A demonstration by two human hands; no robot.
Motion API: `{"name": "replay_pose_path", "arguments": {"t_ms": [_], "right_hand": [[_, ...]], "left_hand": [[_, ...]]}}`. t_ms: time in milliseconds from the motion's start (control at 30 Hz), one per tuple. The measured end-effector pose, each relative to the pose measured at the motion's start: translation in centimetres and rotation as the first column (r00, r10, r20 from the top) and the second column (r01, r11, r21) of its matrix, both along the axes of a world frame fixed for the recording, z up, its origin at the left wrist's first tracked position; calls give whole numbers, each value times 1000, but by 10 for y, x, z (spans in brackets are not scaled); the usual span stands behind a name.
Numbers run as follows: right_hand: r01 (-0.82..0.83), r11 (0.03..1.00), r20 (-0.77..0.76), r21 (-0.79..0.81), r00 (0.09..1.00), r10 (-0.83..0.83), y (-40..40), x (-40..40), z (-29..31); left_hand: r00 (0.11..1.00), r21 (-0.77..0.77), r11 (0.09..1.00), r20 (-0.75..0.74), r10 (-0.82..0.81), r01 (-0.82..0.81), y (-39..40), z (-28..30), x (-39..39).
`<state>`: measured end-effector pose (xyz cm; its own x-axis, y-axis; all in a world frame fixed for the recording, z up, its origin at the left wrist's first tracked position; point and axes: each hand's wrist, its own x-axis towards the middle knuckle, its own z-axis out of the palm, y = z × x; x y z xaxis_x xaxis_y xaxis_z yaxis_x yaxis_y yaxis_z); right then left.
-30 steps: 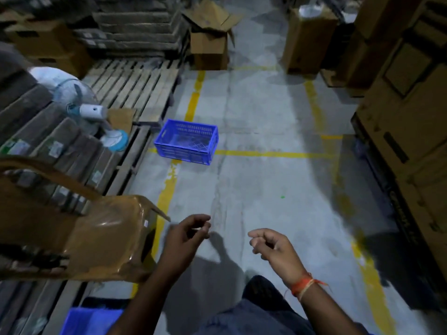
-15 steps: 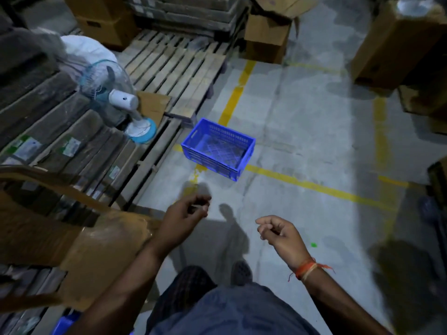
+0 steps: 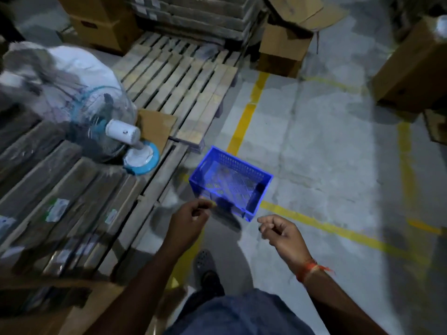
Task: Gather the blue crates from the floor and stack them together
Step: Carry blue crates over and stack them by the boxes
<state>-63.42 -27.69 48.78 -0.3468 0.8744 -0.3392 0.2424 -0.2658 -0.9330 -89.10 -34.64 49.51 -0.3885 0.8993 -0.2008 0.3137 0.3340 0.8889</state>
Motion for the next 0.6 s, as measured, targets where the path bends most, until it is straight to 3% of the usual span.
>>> {"name": "replay_pose_path", "arguments": {"t_ms": [133,300,400,600], "right_hand": [[8,999,50,50,999,-11,63,-46,-17],[223,975,80,-17,972,-221,110,-68,-53],[284,956,194,-70,944,-266,142,-78,-89],[291,955,415,-65,878,-239,236,-90,-204]], "left_hand": [[988,-57,989,-67,-140,136,82,-11,-50],[950,-101,971,-208,-234,217,157,-41,-75],[923,-156,954,-251,-290,258,201,-77,-91],[909,-297,947,-349,-227,122,279,-178,-120]]}}
